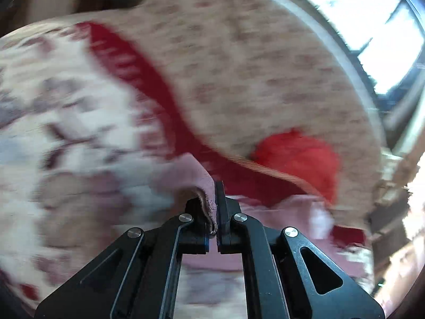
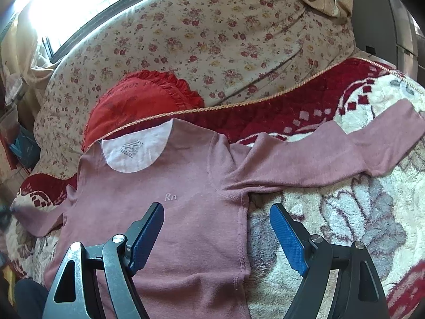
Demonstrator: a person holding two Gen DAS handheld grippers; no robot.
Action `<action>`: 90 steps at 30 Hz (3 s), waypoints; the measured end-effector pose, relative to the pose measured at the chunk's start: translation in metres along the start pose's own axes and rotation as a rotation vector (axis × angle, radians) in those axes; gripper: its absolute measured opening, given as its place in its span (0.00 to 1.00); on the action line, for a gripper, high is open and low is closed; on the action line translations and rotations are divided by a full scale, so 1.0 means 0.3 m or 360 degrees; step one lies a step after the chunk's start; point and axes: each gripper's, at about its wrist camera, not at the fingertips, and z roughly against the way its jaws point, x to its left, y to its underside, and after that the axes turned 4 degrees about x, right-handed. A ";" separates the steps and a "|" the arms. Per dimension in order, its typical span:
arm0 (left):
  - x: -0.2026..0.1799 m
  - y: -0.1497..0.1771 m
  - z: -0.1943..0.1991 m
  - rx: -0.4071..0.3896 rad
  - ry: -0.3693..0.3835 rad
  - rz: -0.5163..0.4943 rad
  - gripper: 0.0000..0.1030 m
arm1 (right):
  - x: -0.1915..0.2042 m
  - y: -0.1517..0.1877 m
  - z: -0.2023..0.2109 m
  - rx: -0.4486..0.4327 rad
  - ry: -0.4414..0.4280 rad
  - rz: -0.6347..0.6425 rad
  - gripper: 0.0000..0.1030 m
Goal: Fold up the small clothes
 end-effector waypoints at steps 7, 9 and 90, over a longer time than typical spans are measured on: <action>-0.423 0.079 -0.205 0.0164 0.0513 -0.0178 0.02 | 0.069 -0.028 0.052 -0.0077 0.0007 0.0116 0.79; -0.522 0.131 -0.294 0.0232 0.0616 -0.0192 0.02 | 0.100 -0.051 0.050 -0.0066 -0.0016 0.0149 0.79; -0.547 0.381 -0.700 0.0486 -0.0214 -0.0207 0.19 | 0.020 -0.278 -0.364 0.0125 0.0059 -0.0046 0.03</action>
